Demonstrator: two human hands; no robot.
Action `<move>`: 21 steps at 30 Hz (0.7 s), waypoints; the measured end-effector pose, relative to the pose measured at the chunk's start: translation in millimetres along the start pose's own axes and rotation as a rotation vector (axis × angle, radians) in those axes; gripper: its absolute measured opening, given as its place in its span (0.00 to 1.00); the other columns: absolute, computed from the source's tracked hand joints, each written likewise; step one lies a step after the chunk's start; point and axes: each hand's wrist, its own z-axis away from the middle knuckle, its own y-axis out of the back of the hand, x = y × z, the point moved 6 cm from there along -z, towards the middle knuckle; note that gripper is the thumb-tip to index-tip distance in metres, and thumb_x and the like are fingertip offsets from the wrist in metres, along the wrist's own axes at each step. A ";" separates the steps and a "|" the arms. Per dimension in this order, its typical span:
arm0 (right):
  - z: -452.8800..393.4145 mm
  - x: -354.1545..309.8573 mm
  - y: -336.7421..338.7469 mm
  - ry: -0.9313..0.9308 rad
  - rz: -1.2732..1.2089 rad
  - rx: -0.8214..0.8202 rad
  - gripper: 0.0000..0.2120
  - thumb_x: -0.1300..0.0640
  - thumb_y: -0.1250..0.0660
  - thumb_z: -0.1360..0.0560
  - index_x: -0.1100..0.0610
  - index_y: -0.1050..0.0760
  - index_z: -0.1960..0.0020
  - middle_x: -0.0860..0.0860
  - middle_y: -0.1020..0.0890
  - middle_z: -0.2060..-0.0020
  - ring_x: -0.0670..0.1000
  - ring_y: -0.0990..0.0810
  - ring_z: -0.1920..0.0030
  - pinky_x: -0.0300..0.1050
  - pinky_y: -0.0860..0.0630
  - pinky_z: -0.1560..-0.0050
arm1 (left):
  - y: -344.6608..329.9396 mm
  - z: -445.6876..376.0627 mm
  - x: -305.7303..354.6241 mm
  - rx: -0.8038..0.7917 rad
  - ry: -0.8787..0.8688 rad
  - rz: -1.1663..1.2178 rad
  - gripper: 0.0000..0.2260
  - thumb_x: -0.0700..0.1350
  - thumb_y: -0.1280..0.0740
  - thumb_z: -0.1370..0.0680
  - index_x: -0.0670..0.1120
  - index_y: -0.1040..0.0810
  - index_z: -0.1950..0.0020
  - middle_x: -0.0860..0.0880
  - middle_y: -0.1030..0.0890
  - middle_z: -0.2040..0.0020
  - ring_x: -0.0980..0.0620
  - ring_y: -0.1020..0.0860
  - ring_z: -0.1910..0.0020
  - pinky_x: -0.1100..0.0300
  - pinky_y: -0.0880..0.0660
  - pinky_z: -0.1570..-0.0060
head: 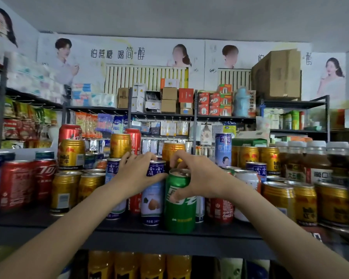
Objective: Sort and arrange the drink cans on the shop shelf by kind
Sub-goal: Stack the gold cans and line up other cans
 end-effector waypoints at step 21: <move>-121.5 -147.7 -48.2 0.164 -0.324 0.096 0.22 0.50 0.21 0.40 0.49 0.30 0.54 0.49 0.21 0.52 0.50 0.21 0.54 0.49 0.23 0.51 | 82.8 94.2 -146.0 0.024 0.104 0.932 0.22 0.51 0.25 0.38 0.63 0.32 0.50 0.65 0.24 0.52 0.70 0.24 0.54 0.74 0.28 0.60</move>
